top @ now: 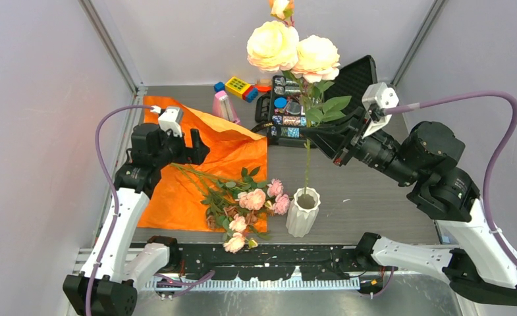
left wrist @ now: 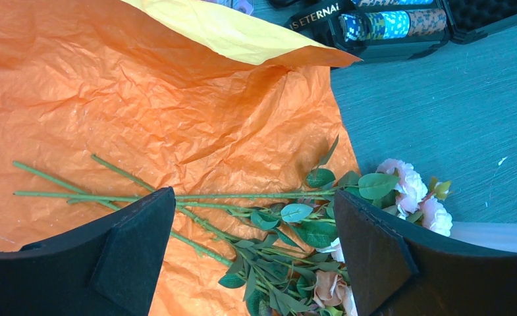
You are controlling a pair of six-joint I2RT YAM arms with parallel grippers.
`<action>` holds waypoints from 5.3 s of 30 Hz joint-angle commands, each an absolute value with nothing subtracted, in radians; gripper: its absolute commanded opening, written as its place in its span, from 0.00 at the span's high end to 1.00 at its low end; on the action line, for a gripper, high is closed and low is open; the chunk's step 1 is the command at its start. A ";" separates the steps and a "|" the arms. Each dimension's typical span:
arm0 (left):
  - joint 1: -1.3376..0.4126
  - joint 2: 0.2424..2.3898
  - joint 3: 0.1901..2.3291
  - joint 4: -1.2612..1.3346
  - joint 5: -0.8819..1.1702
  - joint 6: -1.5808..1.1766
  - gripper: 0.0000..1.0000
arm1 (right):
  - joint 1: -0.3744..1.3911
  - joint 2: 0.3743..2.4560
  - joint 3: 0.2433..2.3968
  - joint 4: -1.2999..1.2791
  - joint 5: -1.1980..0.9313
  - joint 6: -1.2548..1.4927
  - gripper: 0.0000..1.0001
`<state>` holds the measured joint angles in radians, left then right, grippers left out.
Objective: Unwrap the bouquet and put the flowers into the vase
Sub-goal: Insert the fake flower into the vase, then pick up the fake flower from the wrapping paper.
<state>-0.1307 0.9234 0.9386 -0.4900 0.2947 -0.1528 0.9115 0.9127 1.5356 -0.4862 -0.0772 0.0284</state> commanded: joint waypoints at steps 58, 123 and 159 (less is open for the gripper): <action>-0.127 0.961 0.949 -0.494 0.231 -0.149 0.07 | 0.913 0.632 0.844 -0.286 0.141 0.322 0.68; -0.093 1.099 0.437 -0.056 -0.021 -0.633 0.57 | 0.913 0.484 0.865 -0.384 0.744 0.194 0.22; -0.087 1.211 0.381 0.091 0.039 -0.710 0.69 | 0.913 0.519 0.862 -0.371 0.732 0.205 0.22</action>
<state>-0.0902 1.1625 0.3794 -0.0002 0.0044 -0.6880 0.9115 0.5171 0.8581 -0.4259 0.7204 0.1905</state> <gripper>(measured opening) 0.326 0.776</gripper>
